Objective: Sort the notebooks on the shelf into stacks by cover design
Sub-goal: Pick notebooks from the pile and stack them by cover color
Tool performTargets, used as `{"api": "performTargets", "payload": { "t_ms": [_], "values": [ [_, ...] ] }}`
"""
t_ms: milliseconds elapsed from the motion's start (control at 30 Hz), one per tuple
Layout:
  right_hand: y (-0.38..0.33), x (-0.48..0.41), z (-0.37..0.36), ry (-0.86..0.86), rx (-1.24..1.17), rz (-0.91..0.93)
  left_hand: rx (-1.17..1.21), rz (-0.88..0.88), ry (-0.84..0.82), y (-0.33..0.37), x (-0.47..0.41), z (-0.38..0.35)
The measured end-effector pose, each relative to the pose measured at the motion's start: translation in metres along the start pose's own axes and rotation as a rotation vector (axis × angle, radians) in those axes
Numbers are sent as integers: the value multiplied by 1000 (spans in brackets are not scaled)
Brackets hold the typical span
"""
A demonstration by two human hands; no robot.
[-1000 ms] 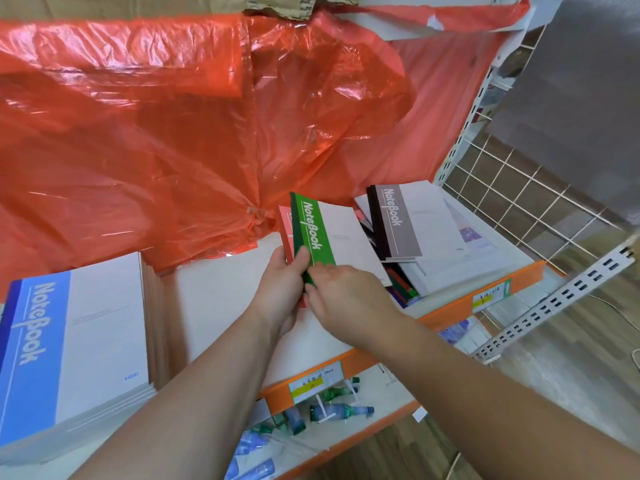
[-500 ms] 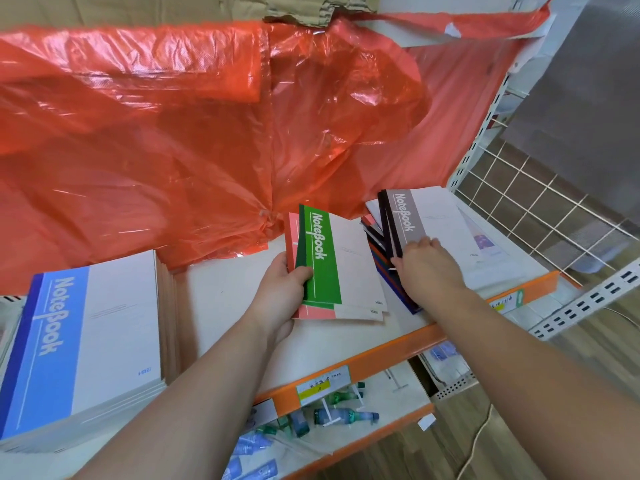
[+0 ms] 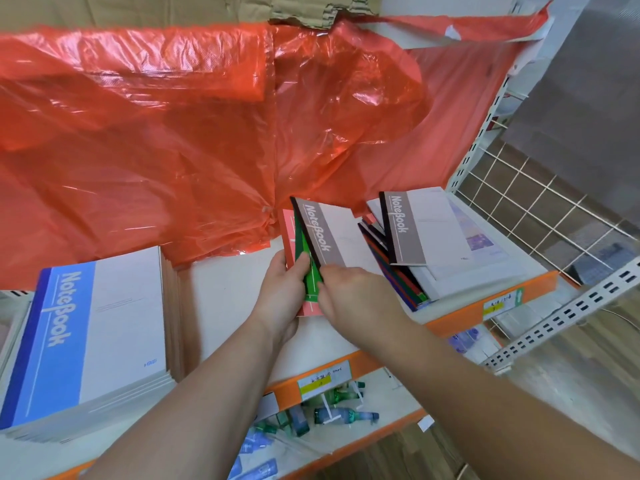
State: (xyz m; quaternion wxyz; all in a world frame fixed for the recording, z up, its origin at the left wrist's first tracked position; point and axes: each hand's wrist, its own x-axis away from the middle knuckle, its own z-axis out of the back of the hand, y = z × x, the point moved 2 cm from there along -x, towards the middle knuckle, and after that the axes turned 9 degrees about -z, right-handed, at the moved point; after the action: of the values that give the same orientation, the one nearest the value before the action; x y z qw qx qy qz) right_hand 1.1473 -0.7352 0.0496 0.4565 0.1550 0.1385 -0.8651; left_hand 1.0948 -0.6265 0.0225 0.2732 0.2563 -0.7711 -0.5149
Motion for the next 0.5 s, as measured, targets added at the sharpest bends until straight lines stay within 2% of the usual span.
{"api": "performTargets", "payload": {
  "t_ms": [167, 233, 300, 367, 433, 500],
  "values": [
    [-7, 8, -8, -133, -116, 61, -64, -28, 7, 1, 5, 12],
    [2, 6, -4, -226, -225, 10, -113, -24, 13, 0, 6, 17],
    [21, 2, -7, -238, -364, -188, -105, -12, 5, 1, 8, 20],
    [44, -1, -15, -193, -489, -507, -71, 1, -19, 3, 13, 24],
    [54, 0, -23, -298, -768, -828, -32, 12, -67, 5, 18, 28],
    [55, 2, -29, -461, -1147, -1050, -5, 26, -130, 6, 21, 32]
  ]
}}
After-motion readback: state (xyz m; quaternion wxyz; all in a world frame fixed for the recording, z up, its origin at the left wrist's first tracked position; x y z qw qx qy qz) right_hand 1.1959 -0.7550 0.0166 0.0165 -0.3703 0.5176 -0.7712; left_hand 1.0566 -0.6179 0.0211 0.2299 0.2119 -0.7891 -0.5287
